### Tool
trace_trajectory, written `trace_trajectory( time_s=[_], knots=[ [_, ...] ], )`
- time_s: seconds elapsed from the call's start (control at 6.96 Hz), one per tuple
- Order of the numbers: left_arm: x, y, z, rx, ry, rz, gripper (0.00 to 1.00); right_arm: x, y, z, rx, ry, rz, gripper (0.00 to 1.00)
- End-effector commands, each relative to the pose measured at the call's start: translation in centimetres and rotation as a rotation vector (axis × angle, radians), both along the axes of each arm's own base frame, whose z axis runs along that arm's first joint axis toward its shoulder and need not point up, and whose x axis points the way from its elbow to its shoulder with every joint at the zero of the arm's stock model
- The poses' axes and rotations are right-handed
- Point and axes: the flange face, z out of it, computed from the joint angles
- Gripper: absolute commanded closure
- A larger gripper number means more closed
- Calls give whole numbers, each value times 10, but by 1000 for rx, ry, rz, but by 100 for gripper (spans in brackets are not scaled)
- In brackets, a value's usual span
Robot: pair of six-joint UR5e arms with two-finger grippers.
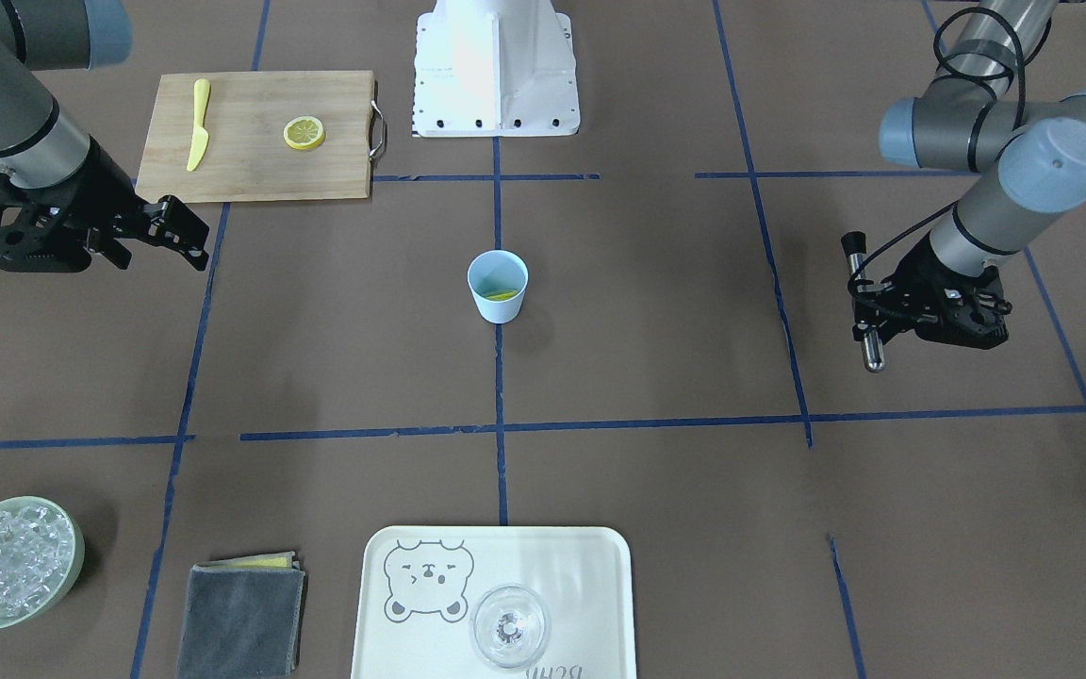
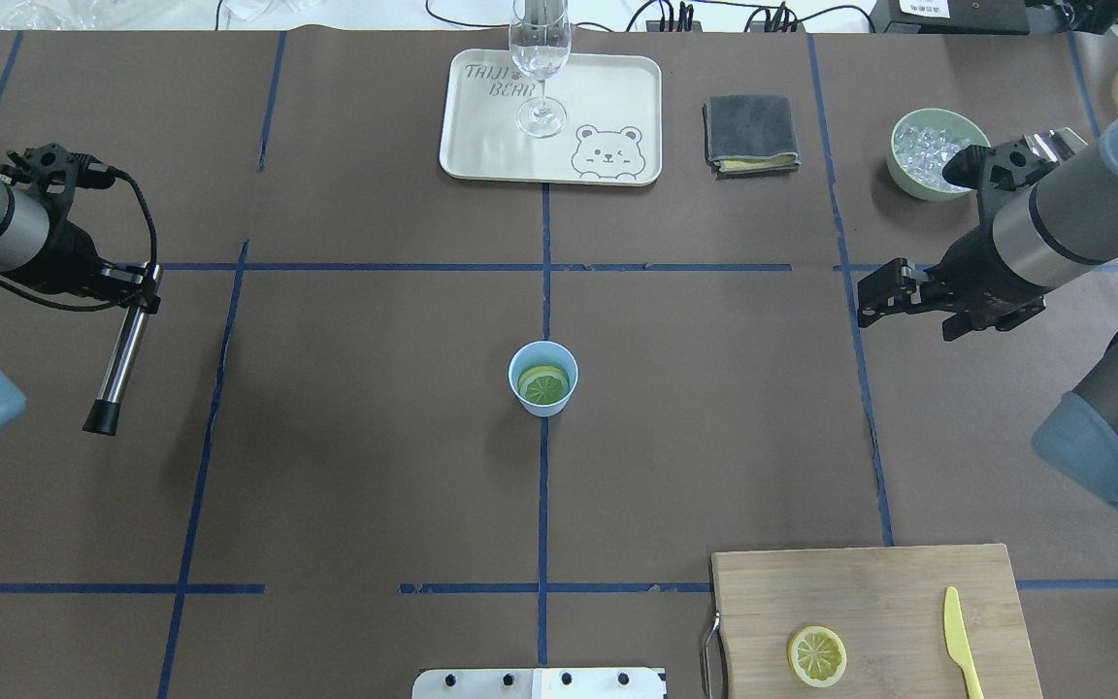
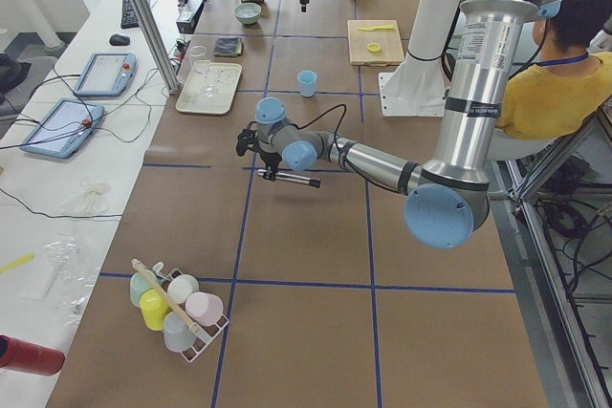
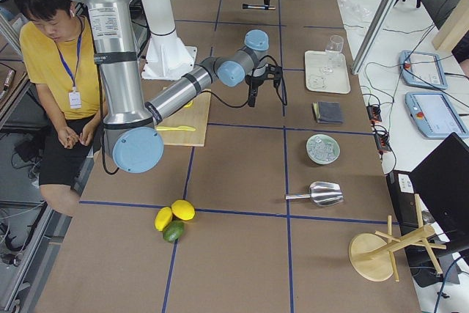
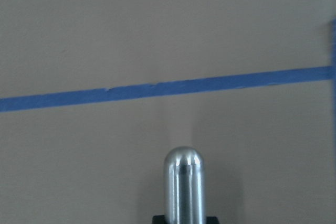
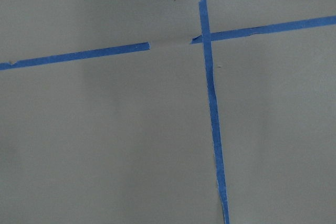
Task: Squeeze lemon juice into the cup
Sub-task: 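Carry the metal rod with the left gripper over the blue cup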
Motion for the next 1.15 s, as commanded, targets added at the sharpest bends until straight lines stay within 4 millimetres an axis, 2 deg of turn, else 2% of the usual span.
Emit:
trace_trajectory(
  time_s=[0.0,0.14,0.29,0.43,0.57,0.86,1.01],
  knots=[
    [13,-17,-129,133,95,1,100,1,0,-2,4,-3,1,0],
    [25,-17,-179,186,131,13,100,1,0,-3,5,-5,0,0],
    [62,28,-221,292,152,26,100,1,0,-1,1,-2,0,0],
    [86,44,-252,400,142,-27,100,1,0,-1,0,-3,-1,0],
    [83,55,-295,464,201,-65,100,1,0,1,-3,0,-1,0],
    [89,87,-324,606,245,-186,100,1,0,1,-3,0,-1,0],
    [94,95,-329,704,305,-296,100,0,0,2,-4,1,-1,0]
  ],
)
